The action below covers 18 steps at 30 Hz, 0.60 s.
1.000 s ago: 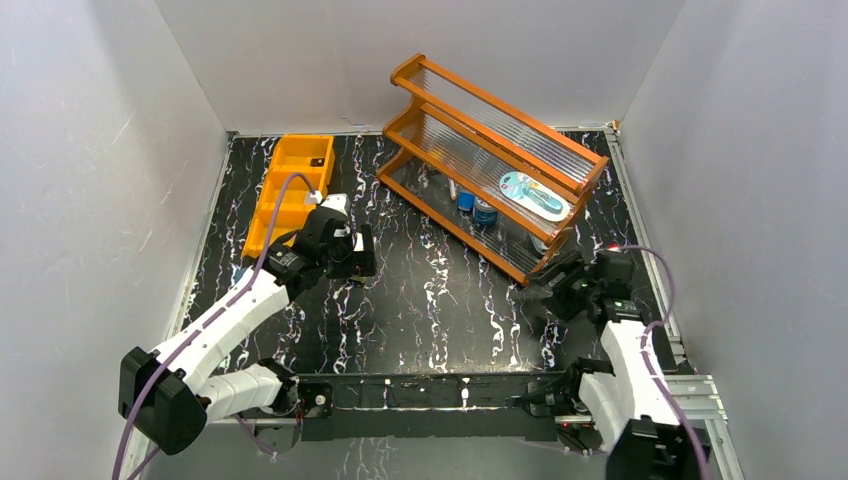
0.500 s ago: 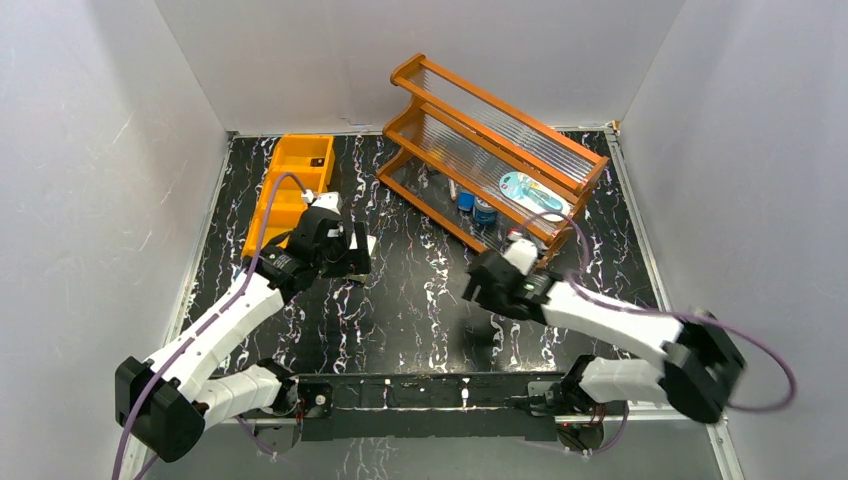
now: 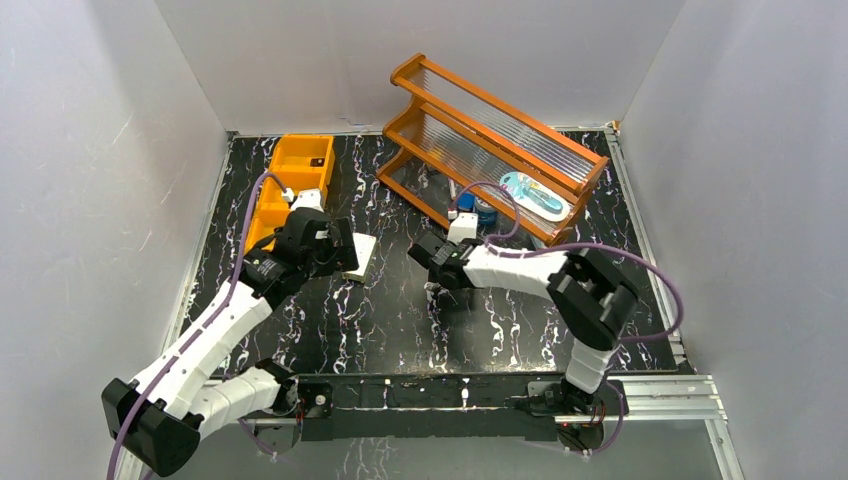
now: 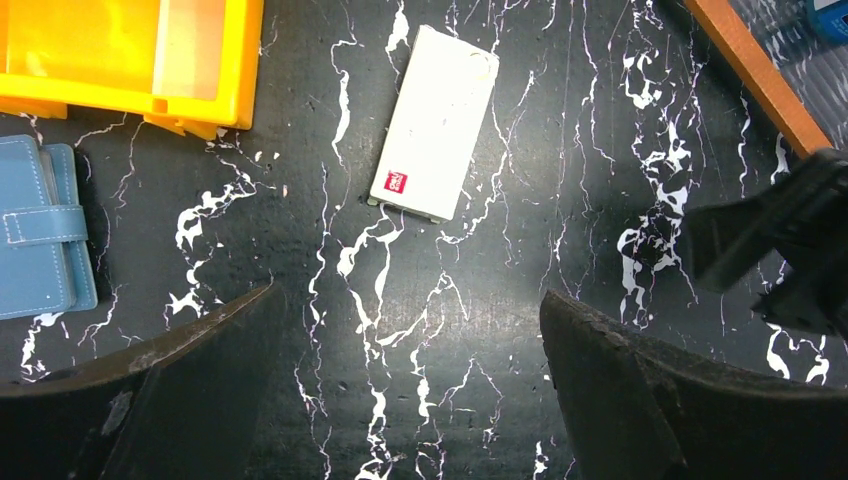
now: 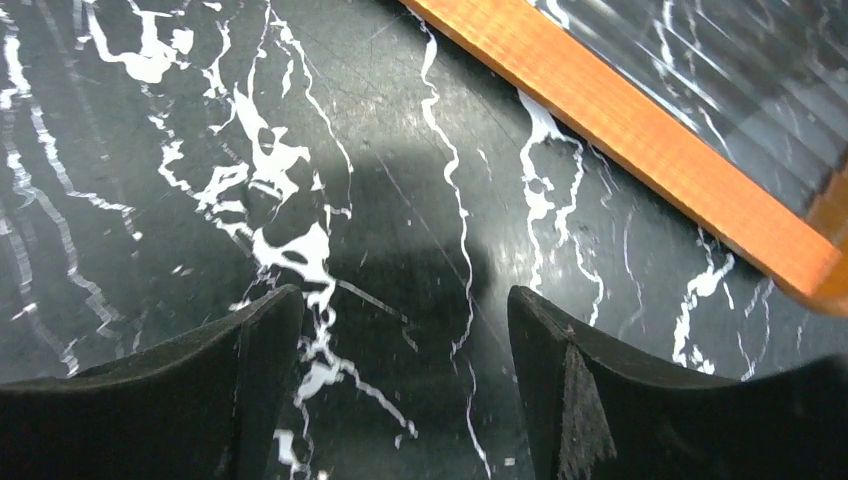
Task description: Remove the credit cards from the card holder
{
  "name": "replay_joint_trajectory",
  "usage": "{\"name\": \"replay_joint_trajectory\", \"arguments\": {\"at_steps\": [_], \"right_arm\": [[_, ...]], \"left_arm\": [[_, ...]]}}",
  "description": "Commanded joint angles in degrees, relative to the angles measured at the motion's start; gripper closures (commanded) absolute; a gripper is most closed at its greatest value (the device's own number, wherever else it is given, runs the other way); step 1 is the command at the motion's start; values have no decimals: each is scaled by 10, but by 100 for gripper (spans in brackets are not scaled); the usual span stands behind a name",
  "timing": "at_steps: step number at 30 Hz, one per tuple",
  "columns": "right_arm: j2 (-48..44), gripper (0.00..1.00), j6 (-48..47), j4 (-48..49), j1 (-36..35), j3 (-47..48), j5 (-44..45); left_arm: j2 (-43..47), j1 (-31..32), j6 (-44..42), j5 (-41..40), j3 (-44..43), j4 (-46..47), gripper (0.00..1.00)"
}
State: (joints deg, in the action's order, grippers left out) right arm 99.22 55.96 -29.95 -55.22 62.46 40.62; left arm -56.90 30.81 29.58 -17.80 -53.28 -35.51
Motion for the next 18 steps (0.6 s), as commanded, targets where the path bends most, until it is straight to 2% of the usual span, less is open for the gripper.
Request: {"name": "replay_joint_trajectory", "arguments": {"at_steps": [1, 11, 18], "right_arm": [[49, 17, -69, 20, 37, 33, -16], [94, 16, -144, 12, 164, 36, -13], [120, 15, -189, 13, 271, 84, -49]], "left_arm": [[6, -5, 0, -24, -32, -24, 2], [-27, -7, -2, -38, -87, -48, 2], [-94, -14, -12, -13, -138, -55, 2]]}}
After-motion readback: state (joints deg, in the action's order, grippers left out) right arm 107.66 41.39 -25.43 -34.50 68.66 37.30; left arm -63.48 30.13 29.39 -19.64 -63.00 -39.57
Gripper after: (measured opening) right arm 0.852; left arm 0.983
